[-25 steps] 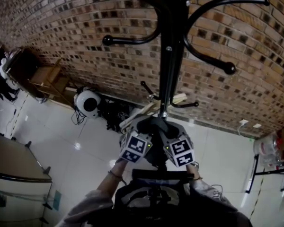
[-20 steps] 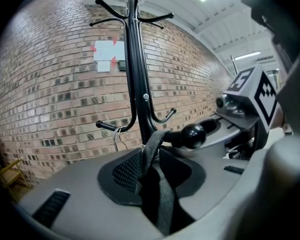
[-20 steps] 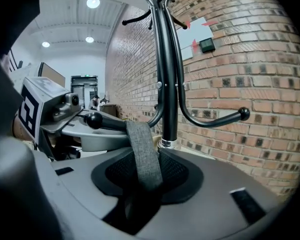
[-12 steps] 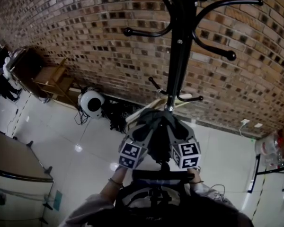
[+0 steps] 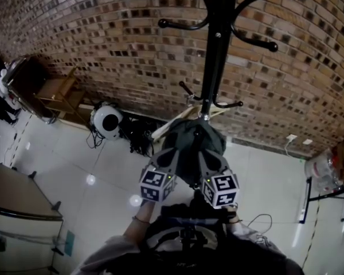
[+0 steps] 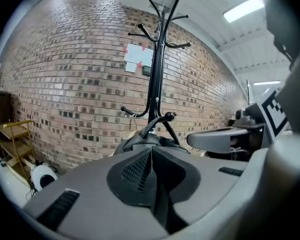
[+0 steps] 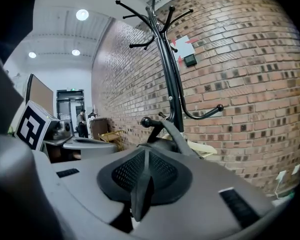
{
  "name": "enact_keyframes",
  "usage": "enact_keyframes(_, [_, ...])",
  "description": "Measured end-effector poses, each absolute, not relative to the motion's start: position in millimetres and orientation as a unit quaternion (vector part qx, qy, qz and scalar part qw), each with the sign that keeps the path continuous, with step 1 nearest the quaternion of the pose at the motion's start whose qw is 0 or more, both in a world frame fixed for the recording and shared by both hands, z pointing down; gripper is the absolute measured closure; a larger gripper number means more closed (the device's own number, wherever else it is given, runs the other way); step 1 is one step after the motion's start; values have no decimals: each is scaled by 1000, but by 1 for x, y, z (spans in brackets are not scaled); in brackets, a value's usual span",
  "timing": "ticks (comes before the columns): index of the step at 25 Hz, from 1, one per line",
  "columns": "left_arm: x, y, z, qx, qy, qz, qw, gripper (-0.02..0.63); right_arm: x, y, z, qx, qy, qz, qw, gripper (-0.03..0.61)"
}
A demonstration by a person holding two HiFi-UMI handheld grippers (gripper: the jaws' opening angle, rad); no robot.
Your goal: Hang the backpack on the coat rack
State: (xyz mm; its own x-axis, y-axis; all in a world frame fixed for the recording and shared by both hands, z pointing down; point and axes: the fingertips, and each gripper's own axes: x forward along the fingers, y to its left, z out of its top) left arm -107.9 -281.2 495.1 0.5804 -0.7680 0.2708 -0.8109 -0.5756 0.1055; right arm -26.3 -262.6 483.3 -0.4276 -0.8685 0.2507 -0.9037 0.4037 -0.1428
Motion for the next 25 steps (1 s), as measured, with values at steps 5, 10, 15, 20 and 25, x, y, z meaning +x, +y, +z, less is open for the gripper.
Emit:
enact_keyframes(5, [-106, -260, 492, 882, -448, 82, 122, 607, -34, -243, 482, 524, -839, 128, 72, 566])
enact_keyframes(10, [-102, -243, 485, 878, -457, 61, 132, 607, -38, -230, 478, 507, -850, 125, 75, 568])
enact_keyframes(15, [-94, -221, 485, 868, -472, 62, 137, 607, -35, -218, 473, 482, -864, 125, 77, 568])
enact_keyframes(20, [-83, -195, 486, 852, -499, 53, 151, 607, -22, -191, 474, 460, -874, 135, 78, 569])
enact_keyframes(25, [-68, -166, 491, 840, -517, 55, 154, 607, -10, -162, 482, 440, -883, 138, 87, 569])
